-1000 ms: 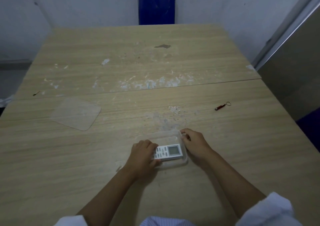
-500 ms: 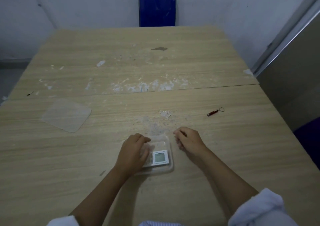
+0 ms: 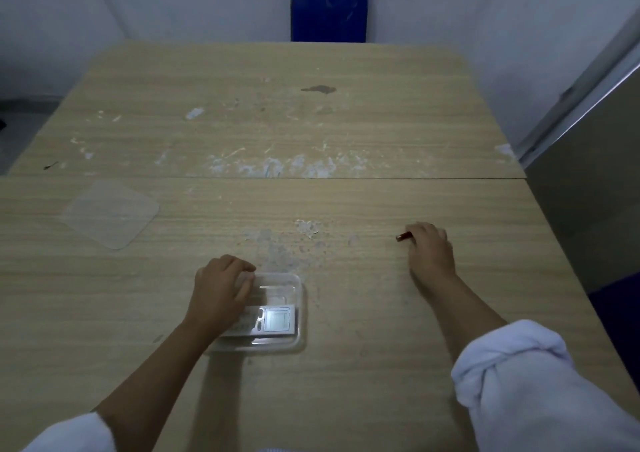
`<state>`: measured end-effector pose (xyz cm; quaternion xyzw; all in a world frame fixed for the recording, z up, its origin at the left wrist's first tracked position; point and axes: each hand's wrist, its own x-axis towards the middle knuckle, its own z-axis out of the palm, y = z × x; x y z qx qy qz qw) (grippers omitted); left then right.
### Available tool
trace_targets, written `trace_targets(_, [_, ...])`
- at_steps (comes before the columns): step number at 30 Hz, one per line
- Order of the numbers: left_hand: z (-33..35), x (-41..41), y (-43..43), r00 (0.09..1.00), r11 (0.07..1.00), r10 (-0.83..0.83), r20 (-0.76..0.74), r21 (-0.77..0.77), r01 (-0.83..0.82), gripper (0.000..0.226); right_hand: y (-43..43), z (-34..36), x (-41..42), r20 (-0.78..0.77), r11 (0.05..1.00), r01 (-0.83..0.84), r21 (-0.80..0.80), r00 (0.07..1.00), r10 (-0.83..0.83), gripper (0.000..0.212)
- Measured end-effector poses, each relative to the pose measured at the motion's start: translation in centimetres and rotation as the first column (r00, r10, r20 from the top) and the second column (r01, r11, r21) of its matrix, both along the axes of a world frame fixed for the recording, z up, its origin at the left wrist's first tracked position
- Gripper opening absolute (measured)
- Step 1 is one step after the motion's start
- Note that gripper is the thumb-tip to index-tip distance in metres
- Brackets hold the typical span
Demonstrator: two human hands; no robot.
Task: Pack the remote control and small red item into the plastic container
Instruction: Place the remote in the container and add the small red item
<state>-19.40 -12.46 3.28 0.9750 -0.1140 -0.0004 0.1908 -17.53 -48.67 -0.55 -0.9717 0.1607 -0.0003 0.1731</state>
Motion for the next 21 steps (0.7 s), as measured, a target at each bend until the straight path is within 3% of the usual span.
trace_targets(7, [-0.5, 0.1, 1.8, 0.989, 0.985, 0.139, -0.047, -0.096, -0.143, 0.018, 0.8, -0.7, -0.6, 0.088, 0.997, 0.021, -0.073, 0.996, -0.014, 0.019])
trace_targets(11, [-0.7, 0.4, 2.9, 0.977, 0.964, 0.2, -0.07, -0.162, -0.209, 0.02, 3.5, 0.3, -0.8, 0.186, 0.997, -0.001, 0.082, 0.982, -0.014, 0.019])
trace_targets(15, [-0.9, 0.4, 4.1, 0.957, 0.929, 0.262, -0.128, -0.234, -0.286, 0.022, 8.7, 2.7, -1.4, 0.301, 0.954, -0.106, 0.281, 0.953, 0.017, 0.017])
trace_targets(21, [-1.3, -0.1, 5.8, 0.921, 0.844, 0.257, -0.293, -0.396, -0.361, 0.016, 16.5, 5.9, -2.8, 0.328, 0.88, -0.368, 0.3, 0.906, 0.267, 0.017])
